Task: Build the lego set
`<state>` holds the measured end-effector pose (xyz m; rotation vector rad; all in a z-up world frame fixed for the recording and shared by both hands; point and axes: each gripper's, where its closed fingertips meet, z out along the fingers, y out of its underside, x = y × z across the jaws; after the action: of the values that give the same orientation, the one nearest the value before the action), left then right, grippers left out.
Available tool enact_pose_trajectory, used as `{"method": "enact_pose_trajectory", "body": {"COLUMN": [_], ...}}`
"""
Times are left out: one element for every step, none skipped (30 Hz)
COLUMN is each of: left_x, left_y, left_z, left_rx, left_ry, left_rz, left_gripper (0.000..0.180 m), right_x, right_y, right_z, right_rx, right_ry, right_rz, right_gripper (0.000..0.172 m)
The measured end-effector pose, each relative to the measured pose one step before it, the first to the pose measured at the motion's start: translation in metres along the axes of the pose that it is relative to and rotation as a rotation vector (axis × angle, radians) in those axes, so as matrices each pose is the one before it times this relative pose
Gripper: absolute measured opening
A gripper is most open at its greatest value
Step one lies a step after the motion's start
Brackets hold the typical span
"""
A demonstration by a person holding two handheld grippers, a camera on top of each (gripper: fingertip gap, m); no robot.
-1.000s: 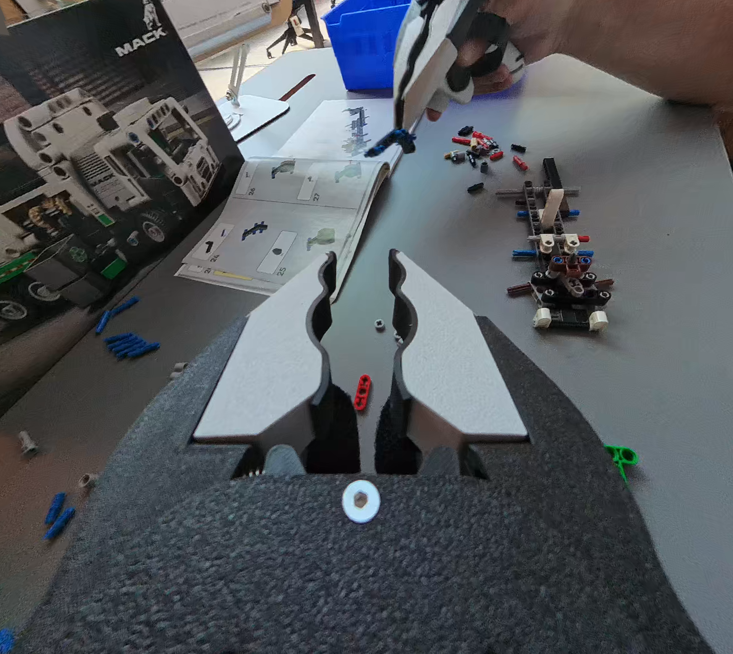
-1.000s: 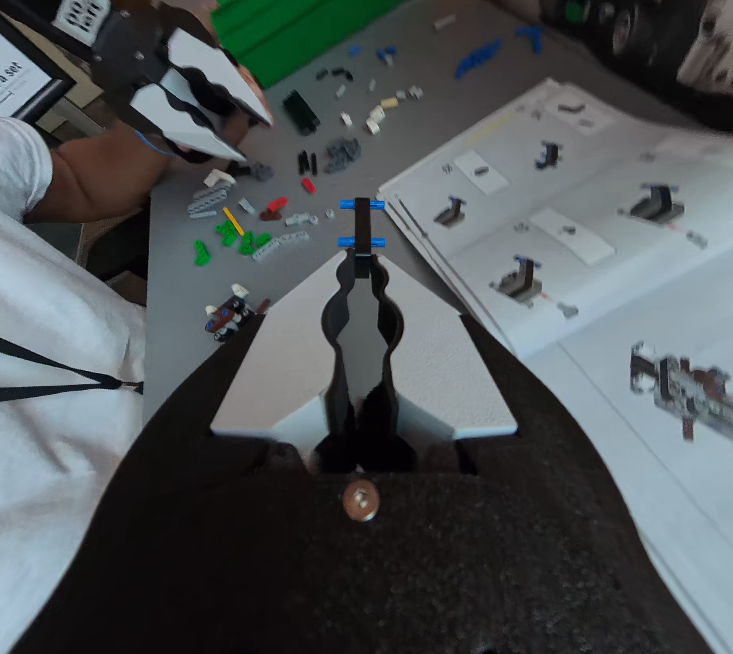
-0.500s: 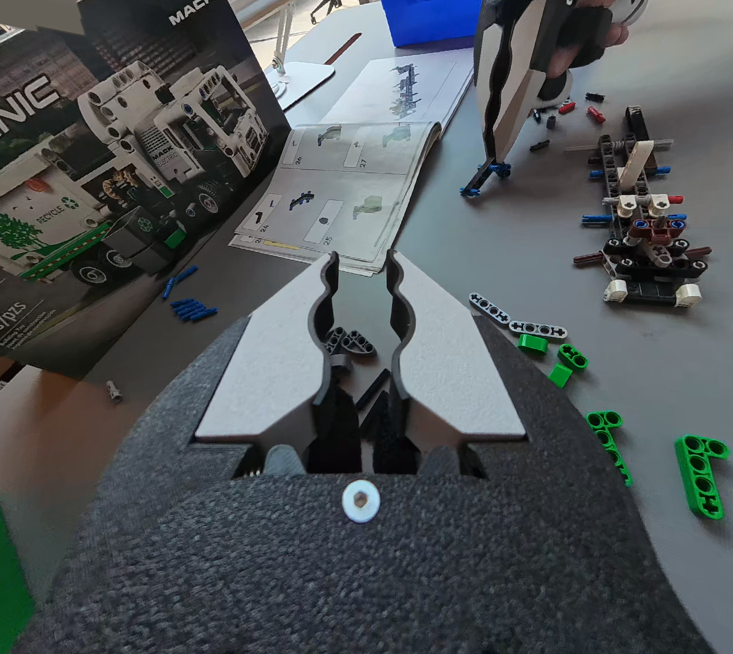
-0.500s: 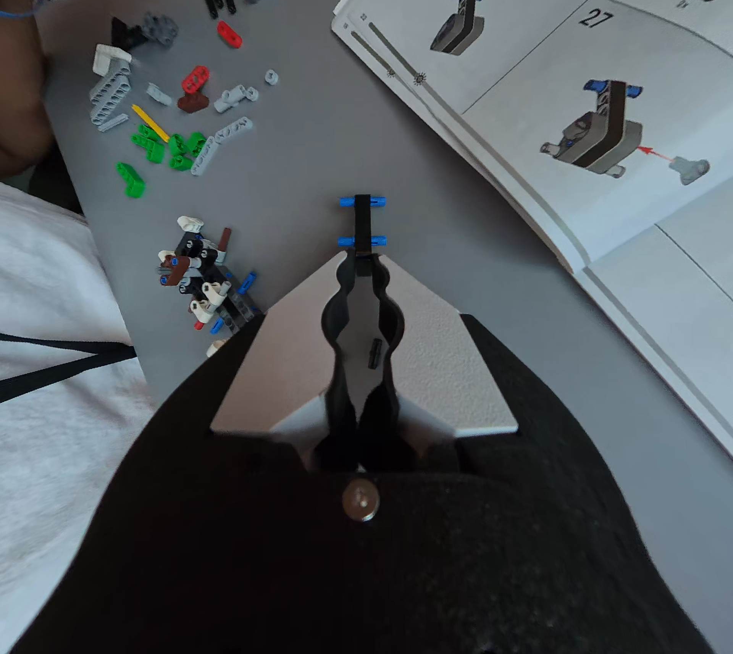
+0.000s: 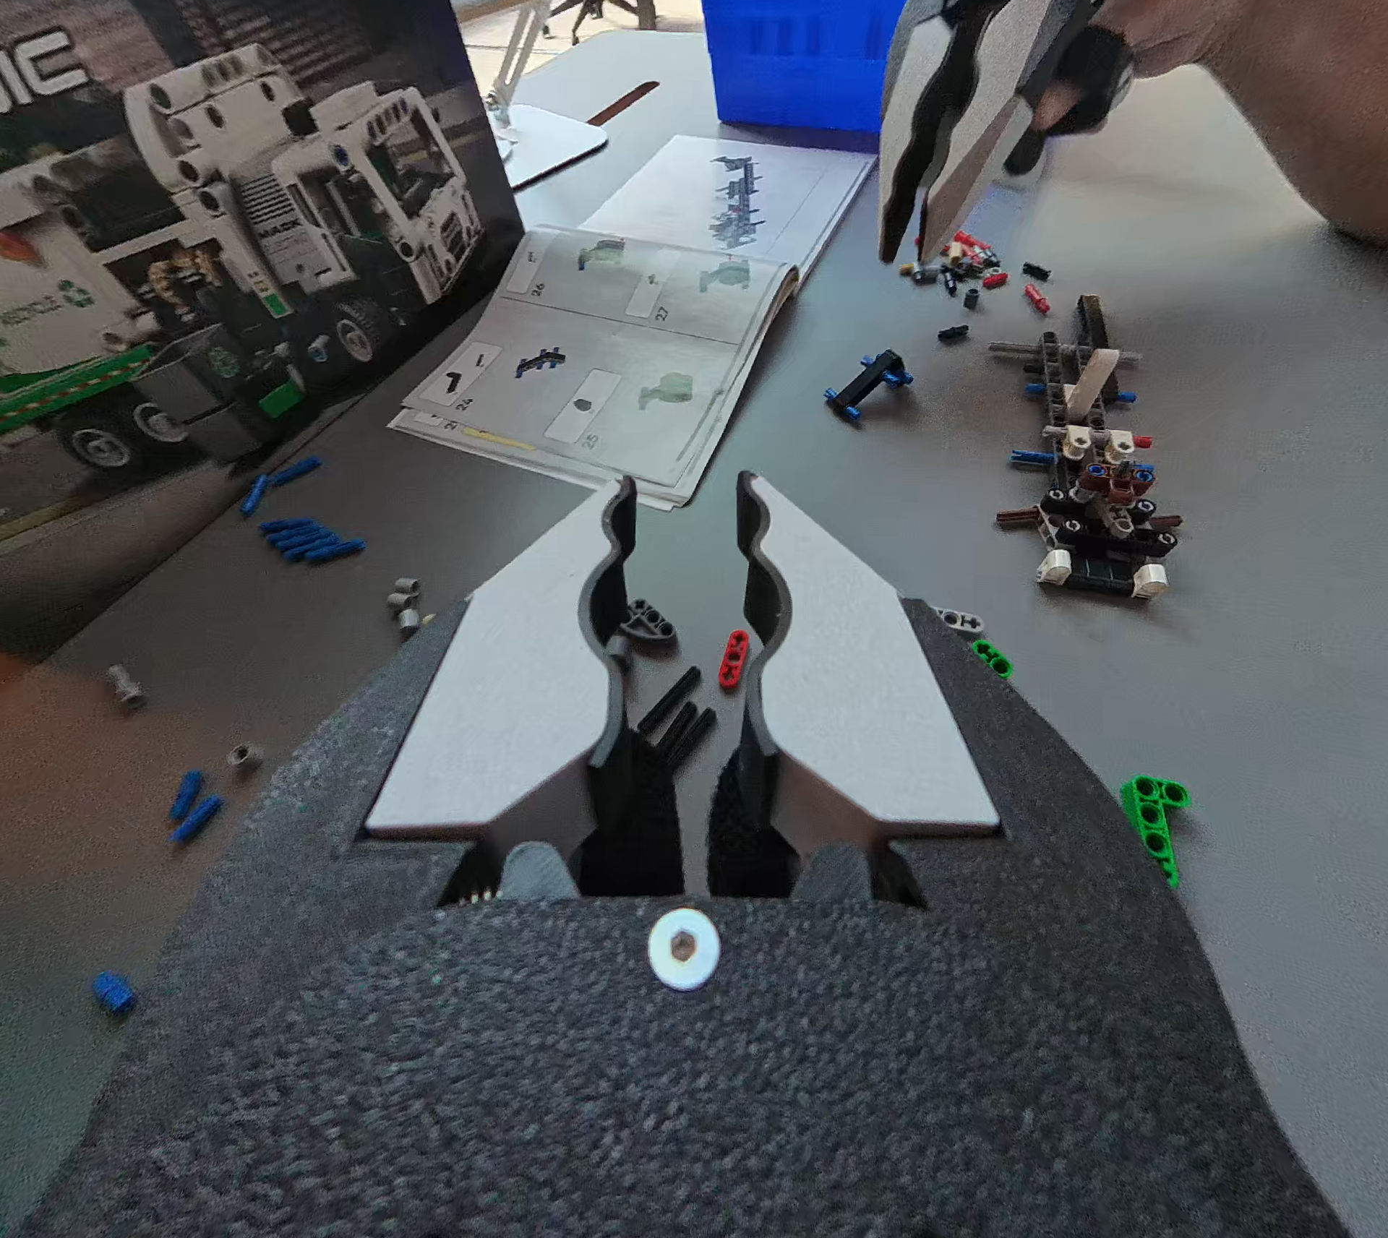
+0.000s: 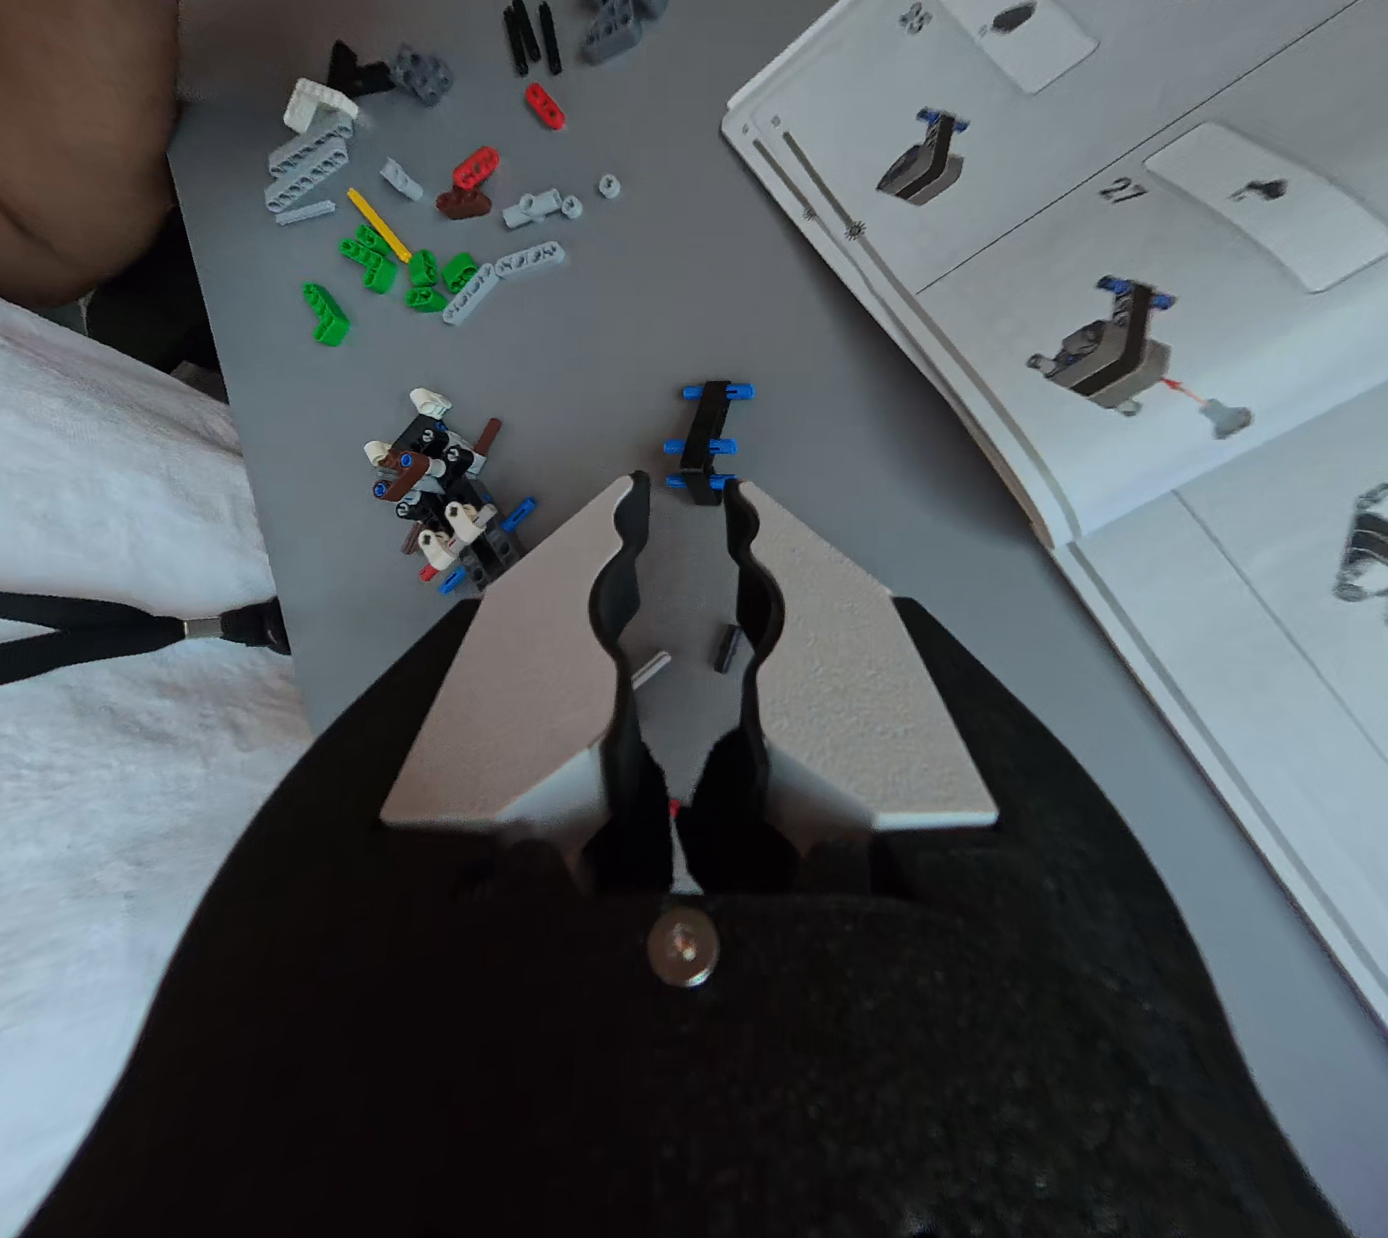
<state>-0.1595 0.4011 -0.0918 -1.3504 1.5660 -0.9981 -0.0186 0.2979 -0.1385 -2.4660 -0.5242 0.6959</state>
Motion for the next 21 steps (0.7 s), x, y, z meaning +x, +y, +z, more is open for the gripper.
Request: {"method": "enact_pose_trajectory", "body": {"left_x": [-0.00345,-0.00445,-0.00312,-0.00001,0.00137,0.00144,0.00104,-0.00051,-0.00229,-0.00331,-0.00381,-0.00382,-0.00326,-0.00248,-0.00270,-0.00282,-0.00062,0.00120,0.00225,0.00299,0.00322], "left_y": [-0.00052,0.00007,0.00050,0.00154,0.00228,0.00302,0.00485,0.00648,0.00675,0.00649,0.00641,0.00800,0.01048,0.01178,0.01017,0.00592,0.00163,-0.00146,-0.00307,-0.00289,-0.00268], "left_z": [-0.00799,-0.00872,-0.00873,-0.00877,-0.00875,-0.00853,-0.00831,-0.00815,-0.00800,-0.00780,-0.00713,-0.00590,-0.00451,-0.00325,-0.00226,-0.00185,-0.00171,-0.00098,-0.00014,0.00141,0.00331], "left_rx": [-0.0082,-0.0064,0.0005,0.0032,0.0058,0.0077,0.0000,-0.0087,-0.0098,-0.0084,-0.0108,-0.0259,-0.0488,-0.0603,-0.0529,-0.0313,-0.0123,-0.0029,0.0002,-0.0030,-0.0071], "left_ry": [-0.0341,-0.0464,-0.0435,-0.0272,-0.0193,-0.0187,-0.0180,-0.0229,-0.0293,-0.0297,-0.0267,-0.0192,-0.0082,0.0013,-0.0012,-0.0062,0.0017,0.0093,0.0114,0.0128,0.0107], "left_rz": [0.0000,-0.0066,-0.0177,-0.0266,-0.0326,-0.0343,-0.0313,-0.0271,-0.0255,-0.0283,-0.0375,-0.0499,-0.0529,-0.0420,-0.0214,0.0000,0.0097,0.0062,0.0040,0.0107,0.0227], "left_gripper": [0.025,0.025,0.025,0.025,0.025,0.025,0.025,0.025,0.025,0.025,0.025,0.025,0.024,0.024,0.024,0.024,0.024,0.024,0.024,0.024,0.024], "right_x": [0.00360,0.00483,0.00492,0.00436,0.00281,0.00203,0.00205,-0.00082,-0.00038,0.00263,-0.00048,-0.00539,-0.00586,-0.00566,-0.00662,-0.00790,-0.00892,-0.00860,-0.00618,-0.00420,-0.00366], "right_y": [-0.00457,-0.00428,-0.00260,0.00050,0.00395,0.00686,0.00684,0.00859,0.01072,0.00814,0.00544,0.00360,0.00225,0.00198,0.00188,0.00116,0.00100,0.00192,0.00318,0.00332,0.00101], "right_z": [-0.01258,-0.01289,-0.01205,-0.01075,-0.00874,-0.00686,-0.00554,-0.00441,-0.00428,-0.00464,-0.00465,-0.00427,-0.00380,-0.00276,-0.00187,-0.00095,0.00011,0.00113,0.00171,0.00157,0.00095], "right_rx": [0.0562,0.0663,0.0673,0.0584,0.0424,0.0285,0.0288,0.0081,-0.0085,0.0071,0.0236,0.0319,0.0359,0.0323,0.0278,0.0312,0.0319,0.0237,0.0078,-0.0077,-0.0046], "right_ry": [0.0337,0.0425,0.0458,0.0452,0.0365,0.0356,0.0429,0.0305,0.0370,0.0585,0.0404,0.0080,0.0050,0.0059,0.0000,-0.0061,-0.0112,-0.0099,0.0025,0.0104,0.0091], "right_rz": [-0.0198,-0.0177,-0.0131,-0.0044,-0.0056,-0.0024,-0.0043,-0.0153,-0.0137,-0.0016,0.0158,0.0209,0.0276,0.0338,0.0349,0.0288,0.0194,-0.0004,-0.0115,-0.0121,-0.0116], "right_gripper": [0.019,0.020,0.020,0.020,0.021,0.025,0.025,0.025,0.026,0.026,0.026,0.026,0.027,0.029,0.031,0.032,0.033,0.033,0.033,0.031,0.029]}}
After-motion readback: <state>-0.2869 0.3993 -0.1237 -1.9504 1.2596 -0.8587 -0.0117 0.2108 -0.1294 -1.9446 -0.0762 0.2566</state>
